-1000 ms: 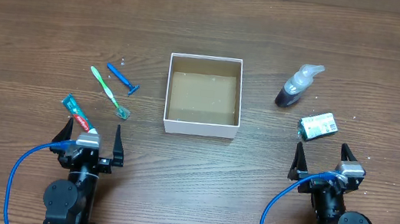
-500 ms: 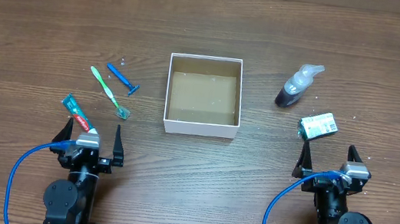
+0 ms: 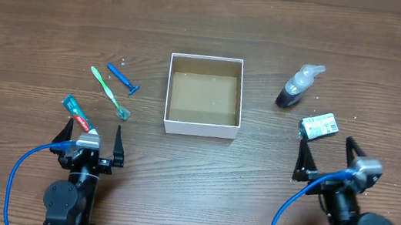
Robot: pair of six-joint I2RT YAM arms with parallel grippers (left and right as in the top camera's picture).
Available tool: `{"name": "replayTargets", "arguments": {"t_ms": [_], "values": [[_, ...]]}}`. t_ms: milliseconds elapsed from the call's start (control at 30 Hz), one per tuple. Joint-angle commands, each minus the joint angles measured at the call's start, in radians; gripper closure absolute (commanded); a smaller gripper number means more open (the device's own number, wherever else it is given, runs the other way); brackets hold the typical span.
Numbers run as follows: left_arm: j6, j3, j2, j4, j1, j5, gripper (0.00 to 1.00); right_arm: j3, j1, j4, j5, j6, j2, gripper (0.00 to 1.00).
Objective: Pack container
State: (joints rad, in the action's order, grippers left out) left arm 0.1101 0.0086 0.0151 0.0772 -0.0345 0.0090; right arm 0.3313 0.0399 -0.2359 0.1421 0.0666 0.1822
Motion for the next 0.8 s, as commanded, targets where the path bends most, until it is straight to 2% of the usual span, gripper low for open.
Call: {"name": "replayTargets", "arguments": {"t_ms": [0, 100, 167, 200, 267, 333, 367, 433, 500, 600, 767], "values": [[0.001, -0.004, -0.011, 0.000, -0.004, -0.013, 0.00, 0.283, -0.002, -0.152, 0.035, 0.016, 0.237, 0.00], [0.001, -0.004, -0.011, 0.000, -0.004, -0.013, 0.00, 0.593, -0.002, -0.415, 0.108, 0.016, 0.533, 0.00], [0.001, -0.004, -0.011, 0.000, -0.004, -0.013, 0.00, 0.857, -0.002, -0.600, 0.216, 0.016, 0.795, 0.00], [0.001, -0.004, -0.011, 0.000, -0.004, -0.013, 0.00, 0.893, -0.002, -0.608, 0.262, 0.016, 0.847, 0.00], [0.001, -0.004, -0.011, 0.000, -0.004, -0.013, 0.00, 0.914, -0.002, -0.577, 0.385, 0.016, 0.955, 0.00], [0.001, -0.004, -0.011, 0.000, -0.004, -0.013, 0.00, 0.914, -0.002, -0.575, 0.379, 0.016, 1.047, 0.00], [0.001, -0.004, -0.011, 0.000, -0.004, -0.013, 0.00, 0.914, -0.002, -0.603, 0.319, 0.042, 1.095, 0.00], [0.001, -0.004, -0.011, 0.000, -0.004, -0.013, 0.00, 0.914, -0.003, -0.672, 0.098, 0.209, 1.166, 0.00], [0.001, -0.004, -0.011, 0.000, -0.004, -0.013, 0.00, 0.914, -0.008, -0.701, 0.008, 0.302, 1.202, 0.00], [0.001, -0.004, -0.011, 0.000, -0.004, -0.013, 0.00, 0.914, -0.010, -0.661, 0.007, 0.297, 1.223, 0.00], [0.001, -0.004, -0.011, 0.000, -0.004, -0.013, 0.00, 0.914, -0.007, -0.504, -0.063, 0.173, 1.250, 0.00]]}}
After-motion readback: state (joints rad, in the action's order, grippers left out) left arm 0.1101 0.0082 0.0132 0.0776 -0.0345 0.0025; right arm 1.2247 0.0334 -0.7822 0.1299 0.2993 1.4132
